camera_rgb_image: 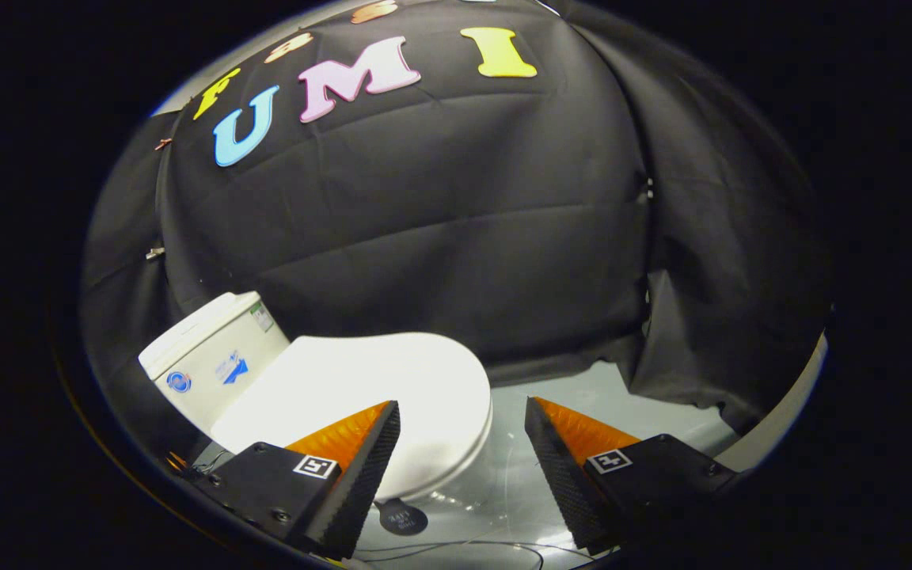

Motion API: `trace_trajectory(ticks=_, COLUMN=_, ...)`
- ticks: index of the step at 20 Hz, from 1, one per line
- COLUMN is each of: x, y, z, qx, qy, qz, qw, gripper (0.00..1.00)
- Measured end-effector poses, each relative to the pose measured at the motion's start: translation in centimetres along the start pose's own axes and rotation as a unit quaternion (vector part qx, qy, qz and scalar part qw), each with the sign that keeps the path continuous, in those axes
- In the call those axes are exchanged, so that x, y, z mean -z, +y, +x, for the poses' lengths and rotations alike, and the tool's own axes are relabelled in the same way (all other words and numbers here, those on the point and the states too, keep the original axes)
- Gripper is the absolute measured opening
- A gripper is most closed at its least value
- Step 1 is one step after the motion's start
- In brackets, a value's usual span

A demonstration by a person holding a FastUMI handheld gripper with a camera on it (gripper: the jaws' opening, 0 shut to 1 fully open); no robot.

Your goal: Open the toilet lid.

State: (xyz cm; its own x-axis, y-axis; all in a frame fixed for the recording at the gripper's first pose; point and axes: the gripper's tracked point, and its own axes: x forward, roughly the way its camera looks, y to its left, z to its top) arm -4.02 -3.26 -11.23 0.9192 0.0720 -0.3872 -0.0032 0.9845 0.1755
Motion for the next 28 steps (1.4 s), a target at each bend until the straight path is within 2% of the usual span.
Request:
trace_trajectory(ticks=6, x=5.8, y=-0.8, z=-0.5, qx=-0.018, qy=0.080, qz=0.047, qw=0.996, gripper=0.99)
trace_trajectory(ticks=9, x=9.2, y=-0.8, z=-0.7, qx=-0.023, qy=0.126, qz=0.072, qw=0.989, gripper=0.99)
trace_trajectory(ticks=12, x=11.5, y=0.0, z=-1.1, qx=-0.035, qy=0.170, qz=0.124, qw=0.977, gripper=0.98)
trace_trajectory(ticks=15, x=12.9, y=1.9, z=-1.6, qx=-0.065, qy=0.205, qz=0.202, qw=0.956, gripper=0.94)
trace_trajectory(ticks=17, x=13.7, y=3.5, z=-2.0, qx=-0.083, qy=0.232, qz=0.250, qw=0.936, gripper=0.76)
trace_trajectory(ticks=19, x=13.3, y=4.9, z=-2.2, qx=-0.105, qy=0.237, qz=0.303, qw=0.917, gripper=0.76)
trace_trajectory(ticks=21, x=13.4, y=5.0, z=-2.0, qx=-0.106, qy=0.238, qz=0.323, qw=0.910, gripper=0.46)
trace_trajectory(ticks=27, x=13.4, y=5.2, z=-1.9, qx=-0.119, qy=0.237, qz=0.337, qw=0.903, gripper=0.46)
trace_trajectory(ticks=28, x=15.6, y=6.0, z=-1.4, qx=-0.102, qy=0.236, qz=0.348, qw=0.901, gripper=0.38)
